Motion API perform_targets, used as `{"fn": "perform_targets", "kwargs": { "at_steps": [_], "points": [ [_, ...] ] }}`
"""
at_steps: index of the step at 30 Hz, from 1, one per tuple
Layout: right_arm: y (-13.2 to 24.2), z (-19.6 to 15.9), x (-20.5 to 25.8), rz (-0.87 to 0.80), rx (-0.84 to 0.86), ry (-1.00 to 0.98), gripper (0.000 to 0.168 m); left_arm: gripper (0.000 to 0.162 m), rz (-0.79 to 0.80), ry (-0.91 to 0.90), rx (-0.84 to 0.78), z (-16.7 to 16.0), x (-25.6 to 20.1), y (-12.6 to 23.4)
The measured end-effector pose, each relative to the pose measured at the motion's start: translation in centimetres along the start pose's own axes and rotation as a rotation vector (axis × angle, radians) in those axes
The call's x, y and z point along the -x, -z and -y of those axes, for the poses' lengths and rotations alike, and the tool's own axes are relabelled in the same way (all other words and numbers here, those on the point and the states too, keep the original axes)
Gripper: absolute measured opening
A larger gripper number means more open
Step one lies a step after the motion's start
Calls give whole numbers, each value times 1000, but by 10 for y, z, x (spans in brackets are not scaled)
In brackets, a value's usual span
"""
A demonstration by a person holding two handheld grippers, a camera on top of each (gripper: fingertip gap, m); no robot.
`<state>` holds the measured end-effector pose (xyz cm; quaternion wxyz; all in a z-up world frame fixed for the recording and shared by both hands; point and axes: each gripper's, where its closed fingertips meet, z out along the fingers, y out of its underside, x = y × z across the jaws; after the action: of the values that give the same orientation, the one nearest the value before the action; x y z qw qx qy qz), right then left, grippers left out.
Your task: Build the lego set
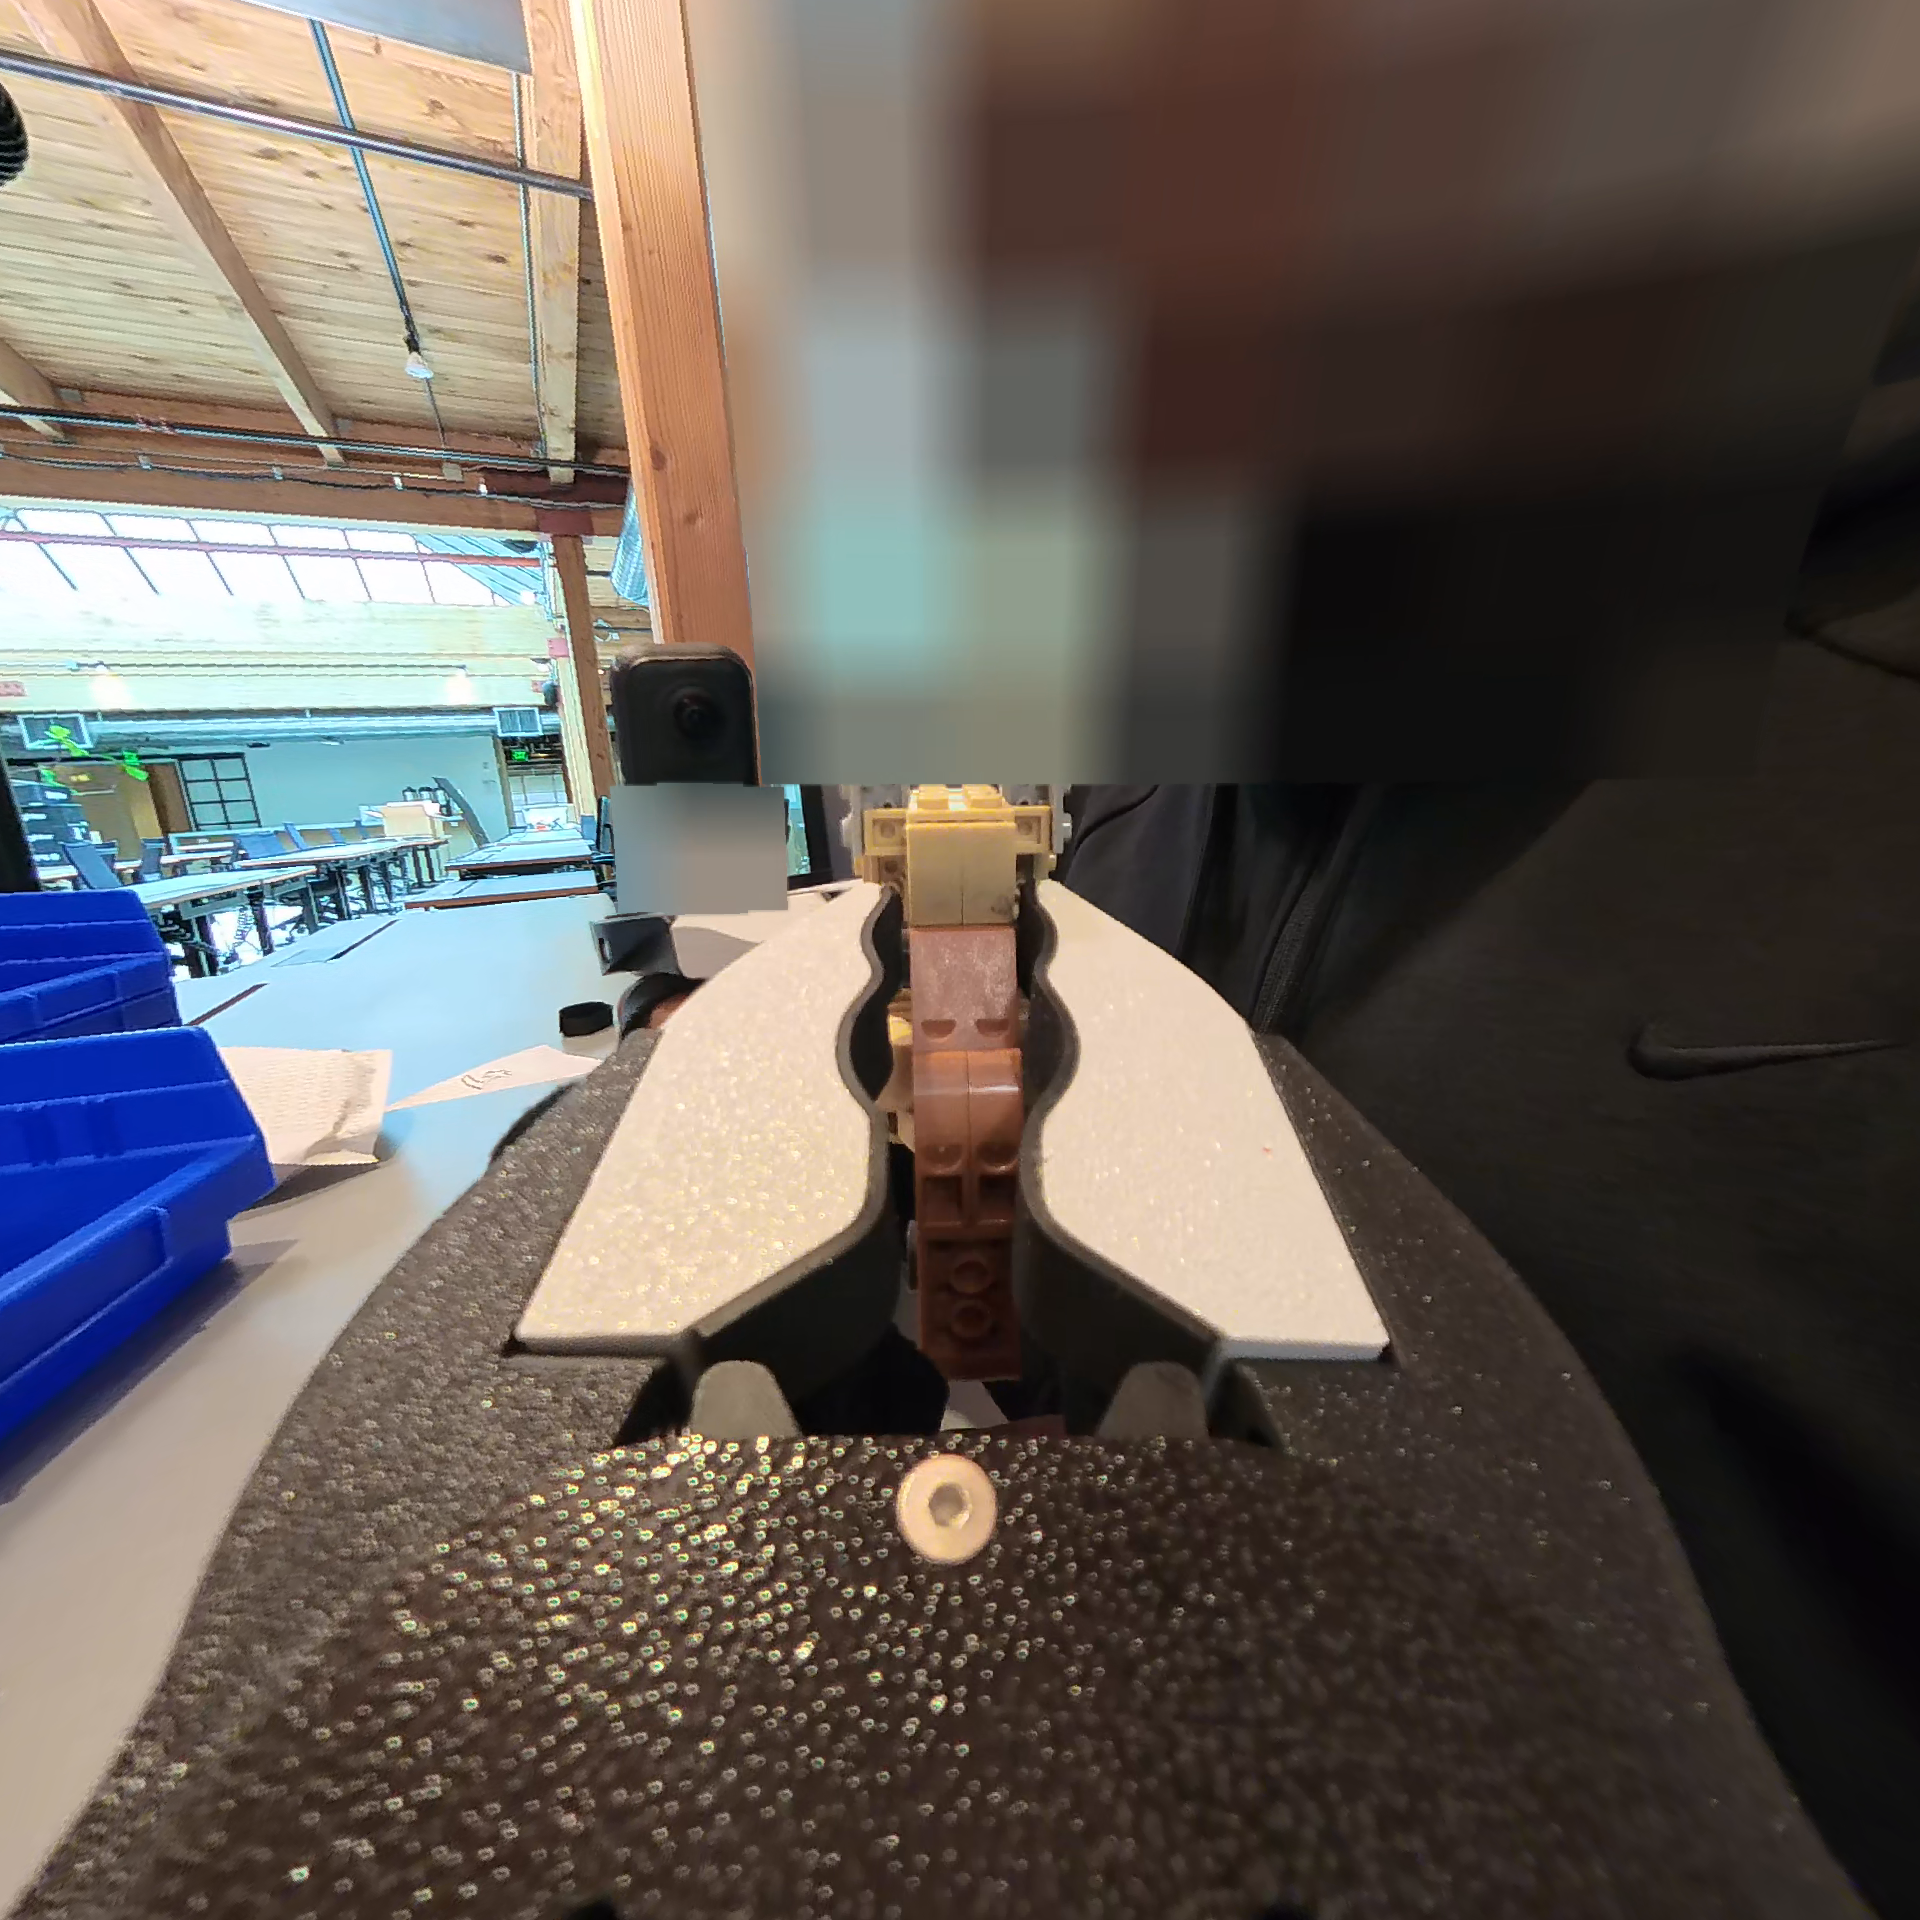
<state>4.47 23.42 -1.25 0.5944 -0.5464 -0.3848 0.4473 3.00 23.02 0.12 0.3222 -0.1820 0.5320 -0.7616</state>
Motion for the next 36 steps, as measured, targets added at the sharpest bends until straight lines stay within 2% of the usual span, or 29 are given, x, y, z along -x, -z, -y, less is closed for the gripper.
{"fn": "perform_targets", "kwargs": {
  "at_steps": [12,15,16,20,24,30,36],
  "points": [
    [0,-1,-4,-68,26,24,4,21,33,-40,3,3,5,0],
    [5,3,-20,-148,16,24,6,21,129,-64,1,3,21,2],
    [8,5,-27,-171,5,11,11,21,154,-74,-10,5,24,2],
    [21,7,-41,-189,-73,-122,14,21,342,-41,-115,19,53,16],
    [17,-4,-48,-196,-65,-200,20,21,502,24,-228,27,75,32],
    [-3,-14,-51,-219,-36,-233,29,21,597,126,-454,35,85,44],
    [-12,-7,-52,-226,-68,-249,29,21,573,227,-675,36,85,54]
  ]
}}
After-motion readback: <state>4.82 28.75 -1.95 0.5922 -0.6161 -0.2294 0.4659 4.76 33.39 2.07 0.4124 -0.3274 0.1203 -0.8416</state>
